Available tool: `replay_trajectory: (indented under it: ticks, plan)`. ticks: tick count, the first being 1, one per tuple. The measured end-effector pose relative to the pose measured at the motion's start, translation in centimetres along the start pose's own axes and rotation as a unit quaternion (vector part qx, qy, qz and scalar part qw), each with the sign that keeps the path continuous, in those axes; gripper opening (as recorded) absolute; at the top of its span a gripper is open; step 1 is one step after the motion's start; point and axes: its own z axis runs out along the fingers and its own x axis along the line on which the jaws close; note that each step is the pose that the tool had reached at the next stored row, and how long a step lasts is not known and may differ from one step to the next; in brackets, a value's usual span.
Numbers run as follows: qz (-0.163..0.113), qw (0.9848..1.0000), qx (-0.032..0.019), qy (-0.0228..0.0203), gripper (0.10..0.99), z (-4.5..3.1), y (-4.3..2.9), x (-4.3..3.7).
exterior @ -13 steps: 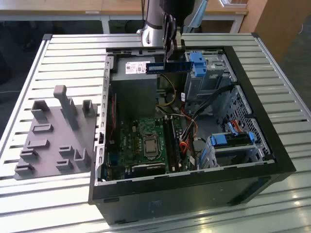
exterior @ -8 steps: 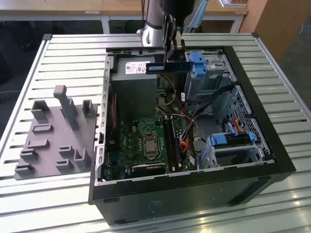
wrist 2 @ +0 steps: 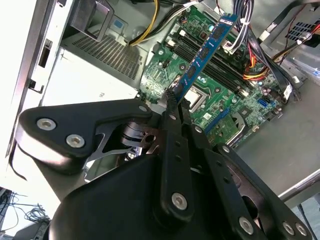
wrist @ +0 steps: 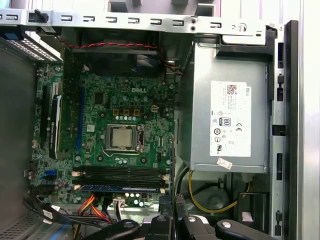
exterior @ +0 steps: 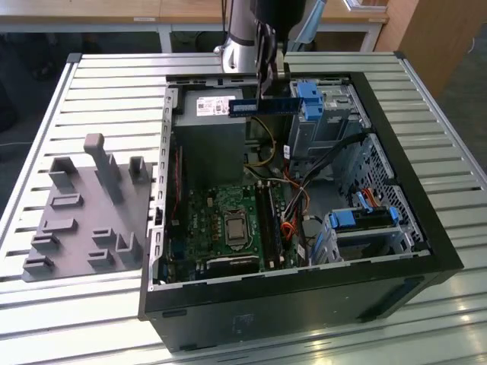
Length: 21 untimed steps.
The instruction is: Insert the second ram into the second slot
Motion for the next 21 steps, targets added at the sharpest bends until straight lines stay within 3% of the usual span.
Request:
replay_trajectory:
  ticks: [16,21]
  plan:
    - [0.0,1.0,0.0,0.0,0.137,-0.01,0.03,1.04]
    - [0.014,0.9999,0.0002,-0.0004,0.137,-0.01,0.03,1.07]
